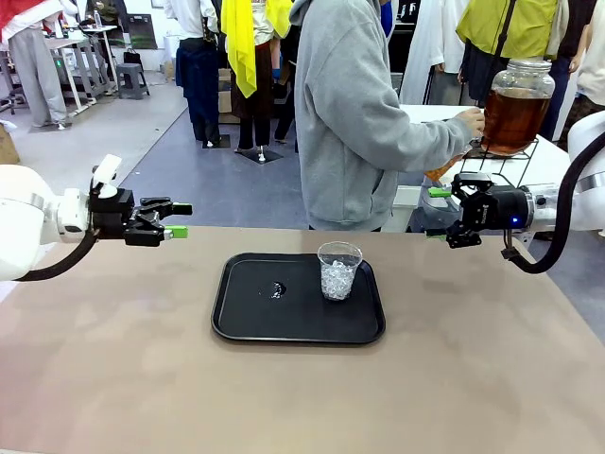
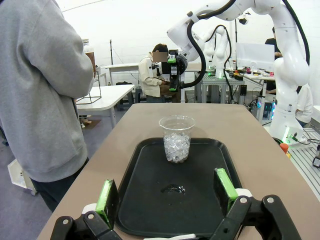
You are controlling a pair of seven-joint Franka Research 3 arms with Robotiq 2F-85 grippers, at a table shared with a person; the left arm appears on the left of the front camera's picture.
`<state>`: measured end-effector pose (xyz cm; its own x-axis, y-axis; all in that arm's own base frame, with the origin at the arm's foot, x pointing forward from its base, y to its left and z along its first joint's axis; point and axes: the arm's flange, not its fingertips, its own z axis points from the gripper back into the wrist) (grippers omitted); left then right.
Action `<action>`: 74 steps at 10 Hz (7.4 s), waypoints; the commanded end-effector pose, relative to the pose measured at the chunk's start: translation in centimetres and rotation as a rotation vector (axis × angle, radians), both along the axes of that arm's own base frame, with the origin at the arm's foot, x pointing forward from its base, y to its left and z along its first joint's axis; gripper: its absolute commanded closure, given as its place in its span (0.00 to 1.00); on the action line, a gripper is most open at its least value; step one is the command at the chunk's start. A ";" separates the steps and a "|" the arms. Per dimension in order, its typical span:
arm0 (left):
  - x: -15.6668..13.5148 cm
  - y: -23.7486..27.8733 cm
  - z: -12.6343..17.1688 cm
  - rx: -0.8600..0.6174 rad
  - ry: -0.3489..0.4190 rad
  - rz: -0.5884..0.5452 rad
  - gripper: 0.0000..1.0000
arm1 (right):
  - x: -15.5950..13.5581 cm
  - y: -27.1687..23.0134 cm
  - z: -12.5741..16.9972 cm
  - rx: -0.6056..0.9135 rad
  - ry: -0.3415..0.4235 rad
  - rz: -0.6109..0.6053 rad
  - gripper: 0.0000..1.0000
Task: Pour the drink into the iced cup.
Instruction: Pick up the iced cup indicated by the human and present it to them.
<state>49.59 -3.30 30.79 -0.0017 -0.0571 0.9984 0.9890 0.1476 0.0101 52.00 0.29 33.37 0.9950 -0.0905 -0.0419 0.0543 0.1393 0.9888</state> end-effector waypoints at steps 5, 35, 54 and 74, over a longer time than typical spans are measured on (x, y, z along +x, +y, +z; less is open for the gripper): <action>0.1 -0.2 0.2 -0.005 -0.003 0.008 0.00 | 0.0 0.0 0.1 0.001 -0.003 -0.001 0.00; 0.1 -0.2 0.2 -0.005 -0.003 0.008 0.00 | 0.0 0.0 0.1 0.001 -0.003 -0.001 0.00; 0.1 -0.2 0.2 -0.005 -0.003 0.008 0.00 | 0.0 0.0 0.1 0.001 -0.003 -0.001 0.00; 0.1 -0.2 0.2 -0.005 -0.003 0.008 0.00 | -0.9 1.5 1.4 0.054 -0.380 0.109 0.00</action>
